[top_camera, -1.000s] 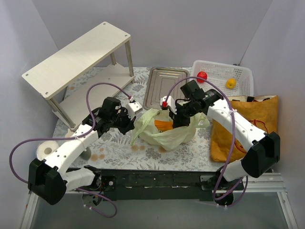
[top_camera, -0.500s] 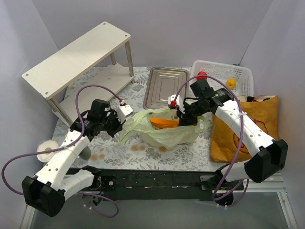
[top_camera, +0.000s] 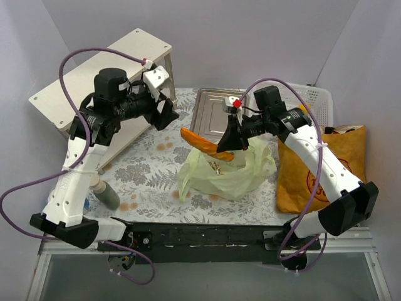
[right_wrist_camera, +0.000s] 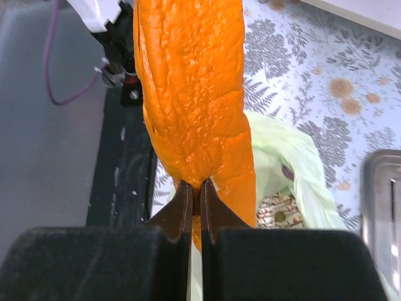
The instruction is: Untie the knot of the grocery bags and take out the mixed food
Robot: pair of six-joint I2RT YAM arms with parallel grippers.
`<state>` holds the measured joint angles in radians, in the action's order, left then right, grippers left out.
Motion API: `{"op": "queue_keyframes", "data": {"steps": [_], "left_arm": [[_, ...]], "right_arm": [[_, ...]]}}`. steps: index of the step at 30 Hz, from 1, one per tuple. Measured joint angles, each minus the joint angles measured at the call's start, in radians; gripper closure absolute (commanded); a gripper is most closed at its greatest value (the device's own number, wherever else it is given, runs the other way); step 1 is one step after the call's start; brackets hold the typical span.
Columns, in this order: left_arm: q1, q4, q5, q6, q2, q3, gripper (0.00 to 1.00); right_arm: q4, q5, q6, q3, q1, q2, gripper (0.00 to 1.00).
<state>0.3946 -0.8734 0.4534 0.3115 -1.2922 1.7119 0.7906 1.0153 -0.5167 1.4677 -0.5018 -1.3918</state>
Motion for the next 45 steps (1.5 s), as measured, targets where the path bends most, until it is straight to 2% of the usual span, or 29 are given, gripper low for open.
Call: {"op": "queue_keyframes", "data": {"steps": [6,10,14,19,21,22,23,25,26,27,28,29,31,33,34,35,36,42,45], "left_arm": [[0.001,-0.1,0.164,-0.082,-0.1,0.208,0.27],[0.008,-0.189,0.216,-0.166,-0.143,0.202,0.25],[0.018,-0.187,0.231,-0.196,-0.148,0.13,0.24],[0.067,-0.124,0.257,-0.201,-0.176,0.117,0.25],[0.101,-0.103,0.268,-0.217,-0.195,0.117,0.31],[0.116,-0.098,0.271,-0.225,-0.204,0.118,0.38],[0.129,-0.095,0.274,-0.234,-0.216,0.122,0.54],[0.145,-0.104,0.28,-0.249,-0.242,0.145,0.77],[0.148,-0.113,0.286,-0.259,-0.255,0.16,0.92],[0.15,-0.124,0.289,-0.266,-0.267,0.174,1.0],[0.151,-0.141,0.291,-0.275,-0.278,0.188,1.0],[0.153,-0.154,0.291,-0.283,-0.288,0.196,1.0],[0.153,-0.168,0.279,-0.287,-0.301,0.199,1.0],[0.153,-0.17,0.251,-0.265,-0.305,0.192,1.0],[0.154,-0.17,0.235,-0.252,-0.305,0.186,1.0],[0.156,-0.17,0.22,-0.238,-0.305,0.18,1.0],[0.158,-0.17,0.209,-0.225,-0.305,0.177,1.0],[0.159,-0.163,0.153,-0.109,-0.305,0.159,1.0],[0.159,-0.143,0.14,-0.061,-0.305,0.159,1.0]], "right_arm": [[-0.113,0.111,0.163,0.001,0.058,-0.082,0.99],[-0.156,0.151,0.227,0.001,0.105,-0.1,0.99],[-0.165,0.173,0.235,0.002,0.107,-0.1,0.99],[-0.159,0.179,0.229,0.002,0.103,-0.1,0.99],[-0.158,0.181,0.229,0.002,0.103,-0.1,0.99],[-0.157,0.18,0.227,0.002,0.103,-0.101,0.99],[-0.149,0.176,0.225,0.002,0.103,-0.102,0.99],[-0.137,0.17,0.223,0.002,0.109,-0.108,0.99],[-0.136,0.166,0.222,0.002,0.113,-0.113,0.97],[-0.135,0.163,0.221,0.002,0.114,-0.118,0.9],[-0.135,0.159,0.22,0.002,0.114,-0.122,0.71],[-0.133,0.15,0.217,0.002,0.115,-0.124,0.63],[-0.12,0.104,0.204,0.003,0.116,-0.124,0.5],[-0.113,0.037,0.174,0.003,0.118,-0.117,0.45],[-0.113,0.0,0.158,0.003,0.119,-0.109,0.19],[-0.121,-0.044,0.142,-0.001,0.12,-0.093,0.05],[-0.14,-0.077,0.136,-0.015,0.12,-0.072,0.02],[-0.407,-0.304,0.097,-0.254,0.077,0.221,0.02],[-0.496,-0.355,0.089,-0.272,0.011,0.248,0.03]]}}
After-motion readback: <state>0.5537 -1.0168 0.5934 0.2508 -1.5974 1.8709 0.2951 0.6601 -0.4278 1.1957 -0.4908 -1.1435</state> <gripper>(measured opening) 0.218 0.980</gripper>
